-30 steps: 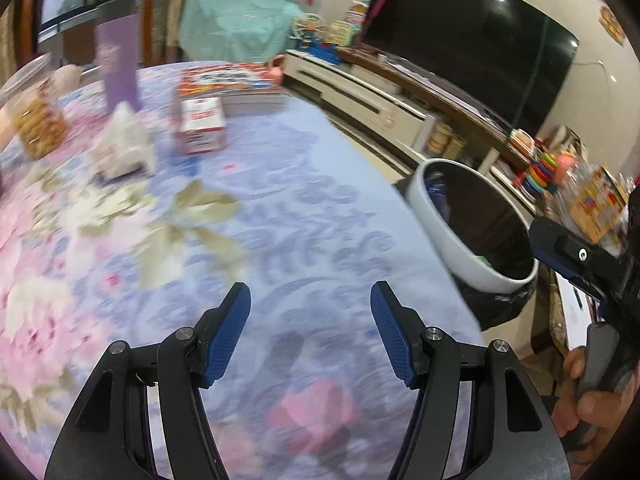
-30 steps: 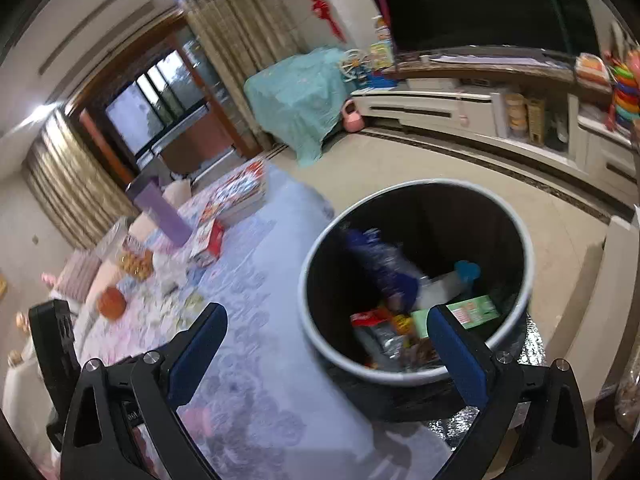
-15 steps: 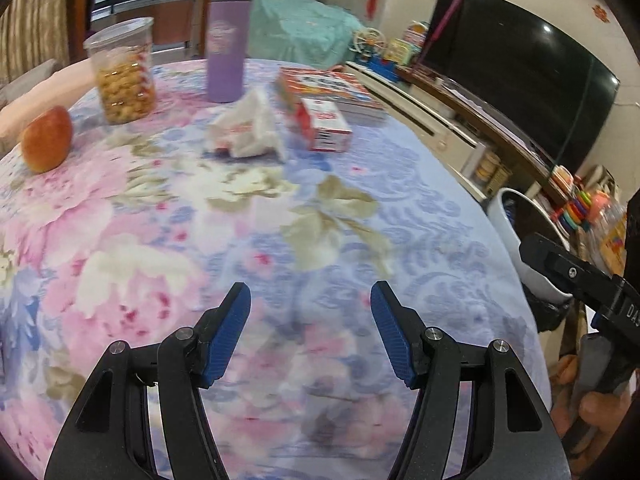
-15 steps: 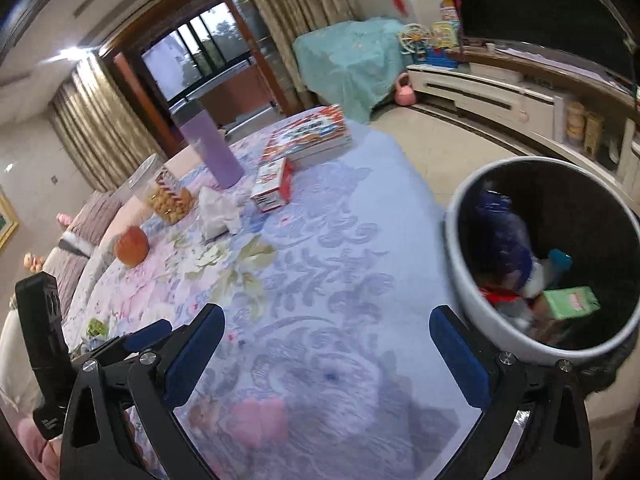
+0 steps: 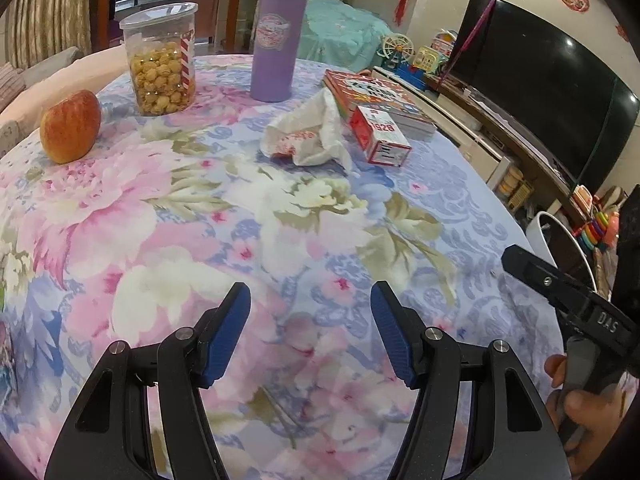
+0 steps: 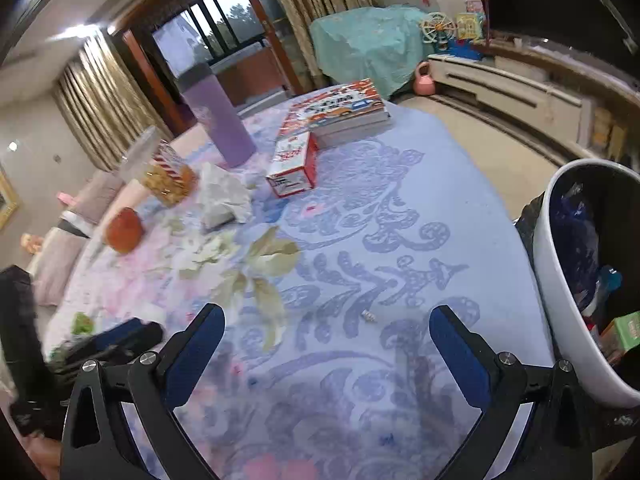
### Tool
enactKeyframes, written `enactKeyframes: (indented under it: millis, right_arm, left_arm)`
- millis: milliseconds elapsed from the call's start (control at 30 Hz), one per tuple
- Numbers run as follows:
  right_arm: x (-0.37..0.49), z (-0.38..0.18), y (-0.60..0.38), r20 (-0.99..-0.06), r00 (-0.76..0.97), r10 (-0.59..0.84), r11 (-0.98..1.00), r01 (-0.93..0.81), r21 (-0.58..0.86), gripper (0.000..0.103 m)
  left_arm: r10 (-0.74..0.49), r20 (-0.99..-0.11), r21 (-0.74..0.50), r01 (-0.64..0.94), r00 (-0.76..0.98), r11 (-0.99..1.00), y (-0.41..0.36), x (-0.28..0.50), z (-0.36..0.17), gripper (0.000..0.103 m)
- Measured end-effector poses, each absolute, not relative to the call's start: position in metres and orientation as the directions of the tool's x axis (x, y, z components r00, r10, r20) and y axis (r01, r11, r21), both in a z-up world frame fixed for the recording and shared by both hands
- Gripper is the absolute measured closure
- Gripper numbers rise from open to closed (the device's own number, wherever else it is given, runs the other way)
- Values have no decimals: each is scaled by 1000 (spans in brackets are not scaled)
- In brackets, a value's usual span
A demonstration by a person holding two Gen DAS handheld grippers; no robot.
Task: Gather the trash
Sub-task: 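Move both open tools back over the table toward the tissue and milk carton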
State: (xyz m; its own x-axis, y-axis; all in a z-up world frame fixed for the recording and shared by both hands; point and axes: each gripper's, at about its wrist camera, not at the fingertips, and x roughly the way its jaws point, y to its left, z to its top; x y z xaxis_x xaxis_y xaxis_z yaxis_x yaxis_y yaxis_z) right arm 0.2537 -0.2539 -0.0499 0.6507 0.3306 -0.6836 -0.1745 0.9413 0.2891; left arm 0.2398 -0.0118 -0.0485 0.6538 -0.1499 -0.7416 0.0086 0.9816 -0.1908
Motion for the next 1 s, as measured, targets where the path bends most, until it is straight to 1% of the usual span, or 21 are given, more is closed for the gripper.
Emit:
enactKeyframes:
  millis: [33,167,433,467,533,600,633,767,1000]
  right_arm:
    - [253,-49,-252,-671,657,344,937,-190,293,0]
    - [259,-43,-244,-657,684,317,947,-190,258,0]
    - [286,-48,-230,-676,681,282,959,-184,214,0]
    - [292,-49,-229,-678,676,288,957,-186,221,0]
    - [299,-51,-228,-684,671,287,958,-183,222,0]
    - [307,-53,-226,-694,659,290,957,-183,227,0]
    - [310,-54,-225,-696,654,299,954,-186,235,0]
    - [323,-56,-224,-691,655,304,952,-187,243,0]
    - [354,-61,-222,-687,635,354,934,-197,299,0]
  left_arm:
    - [-149,-742,-191,7,654,982,-10,242,-49,39]
    - [-143,-742,-189,1,655,982,-5,249,-49,39]
    - [-146,-741,-188,5,655,982,-2,264,-51,39]
    - [-147,-742,-188,7,654,982,-2,266,-51,38]
    - [-147,-742,-189,7,654,982,-2,270,-52,32]
    - [-143,-743,-189,0,654,982,-1,274,-52,21]
    - [-142,-744,-190,-2,653,982,-1,277,-53,19]
    - [-133,-748,-180,-6,650,984,0,290,-53,19]
    - [-131,-737,-171,4,663,985,-1,315,-50,19]
